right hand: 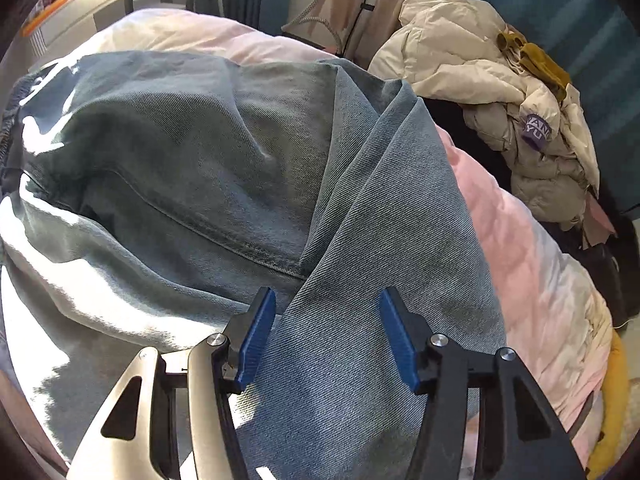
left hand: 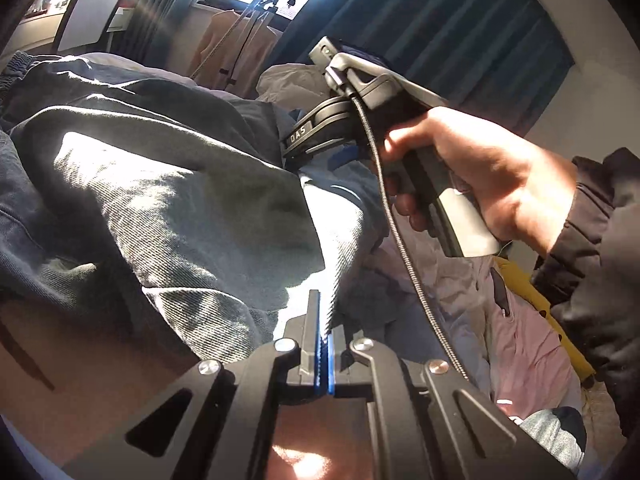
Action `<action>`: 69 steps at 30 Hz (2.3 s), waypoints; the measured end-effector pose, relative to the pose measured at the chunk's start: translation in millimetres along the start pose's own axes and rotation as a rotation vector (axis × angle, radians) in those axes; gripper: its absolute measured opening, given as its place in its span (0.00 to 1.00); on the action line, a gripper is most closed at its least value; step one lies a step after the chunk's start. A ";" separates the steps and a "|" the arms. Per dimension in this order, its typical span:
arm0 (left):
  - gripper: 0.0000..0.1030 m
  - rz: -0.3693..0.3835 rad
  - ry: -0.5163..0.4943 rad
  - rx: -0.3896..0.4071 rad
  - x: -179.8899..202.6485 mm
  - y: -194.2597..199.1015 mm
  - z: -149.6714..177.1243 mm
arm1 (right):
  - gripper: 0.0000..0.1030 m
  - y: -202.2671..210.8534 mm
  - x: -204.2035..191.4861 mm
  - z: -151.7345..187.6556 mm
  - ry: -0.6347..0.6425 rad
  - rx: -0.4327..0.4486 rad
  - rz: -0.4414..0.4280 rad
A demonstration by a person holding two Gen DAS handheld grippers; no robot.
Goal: Fold clothes
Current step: 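Lift the leg with the right gripper and fold it over the jeans while the left gripper holds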
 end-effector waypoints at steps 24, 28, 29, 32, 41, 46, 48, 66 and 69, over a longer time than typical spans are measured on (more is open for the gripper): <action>0.01 -0.051 -0.168 0.000 20.3 -2.9 10.7 | 0.04 69.9 121.9 119.6 -0.290 0.204 -0.158; 0.01 -0.082 -0.185 -0.037 17.5 -10.3 17.3 | 0.04 39.7 123.1 169.2 -0.358 0.155 -0.227; 0.01 -0.089 -0.186 -0.046 16.3 -11.9 18.9 | 0.04 30.3 119.7 179.5 -0.367 0.138 -0.243; 0.01 -0.112 -0.193 -0.068 14.2 -16.2 21.3 | 0.04 4.4 104.8 207.8 -0.368 0.080 -0.278; 0.01 -0.119 -0.105 -0.080 3.8 -20.6 20.8 | 0.25 51.8 95.2 183.5 -0.225 0.215 -0.202; 0.01 -0.101 -0.092 -0.068 5.8 -24.5 17.0 | 0.54 83.9 64.5 122.8 -0.101 0.312 -0.246; 0.01 -0.091 -0.086 -0.065 6.3 -23.8 15.5 | 0.56 83.2 46.3 85.5 -0.064 0.323 -0.282; 0.01 -0.023 -0.083 -0.044 0.2 -27.6 3.4 | 0.15 24.9 -45.4 -46.3 0.089 0.204 -0.267; 0.01 -0.027 -0.096 -0.039 3.3 -26.0 3.8 | 0.09 50.9 -23.8 -43.4 0.077 0.276 -0.201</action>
Point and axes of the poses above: each gripper's, at about its wrist camera, not at the fingertips, and y roughly against the way its jaws point, x to its right, z to its underside, the point moved 9 cm from there along -y, roughly the way its jaws point, and after that the axes turned 1 degree about y, right-handed, at the moved point
